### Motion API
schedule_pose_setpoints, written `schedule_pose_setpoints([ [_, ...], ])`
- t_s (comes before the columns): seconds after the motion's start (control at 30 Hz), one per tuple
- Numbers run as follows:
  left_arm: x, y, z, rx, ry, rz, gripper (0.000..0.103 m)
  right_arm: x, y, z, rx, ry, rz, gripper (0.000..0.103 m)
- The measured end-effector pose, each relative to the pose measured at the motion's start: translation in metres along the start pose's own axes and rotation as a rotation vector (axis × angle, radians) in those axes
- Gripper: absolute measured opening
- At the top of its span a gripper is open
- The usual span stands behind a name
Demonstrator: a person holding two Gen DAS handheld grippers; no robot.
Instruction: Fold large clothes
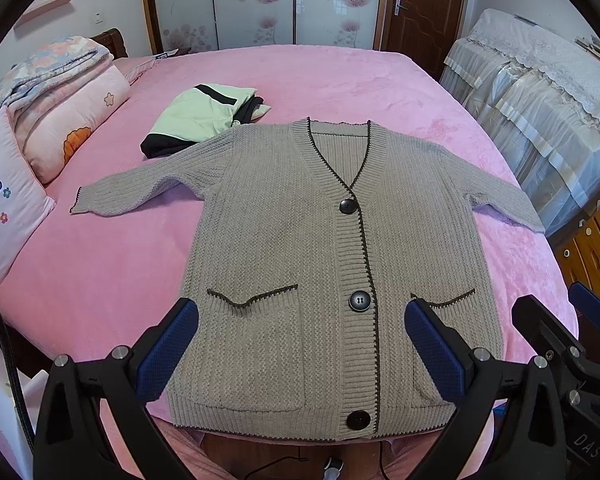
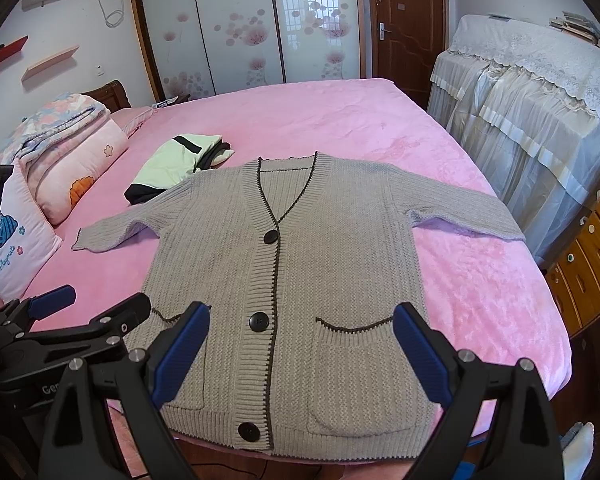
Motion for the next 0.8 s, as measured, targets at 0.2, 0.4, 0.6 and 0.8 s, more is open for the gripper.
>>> schedule_pose_setpoints([
  [0.2,0.001,0.000,0.000,0.000,0.000,0.000,0.102,0.000,0.000,0.000,-0.001,-0.001,-0.001,0.094],
  [0.4,0.000,-0.002,0.000,-0.006,0.001,0.000,0.102,0.000,0.000,0.001,-0.007,0.003,0.001,0.094],
  [0.6,-0.001,-0.009,-0.007,-0.012,-0.007,0.001,0.102,-0.003,-0.007,-0.003,-0.018,-0.003,-0.005,0.094],
  [0.8,-0.005,-0.020,-0.024,-0.002,-0.015,0.037,0.102,-0.001,-0.023,-0.018,-0.014,-0.031,-0.004,0.094],
])
Point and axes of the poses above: each gripper's, at about its wrist camera, not at the fingertips, and x roughly against the way its jaws point, y to its left, z to its underside, the point moved 9 cm from there along -x, roughly the way its jaws point, and after that the axes turned 10 degrees about x, right-handed, at the moved point
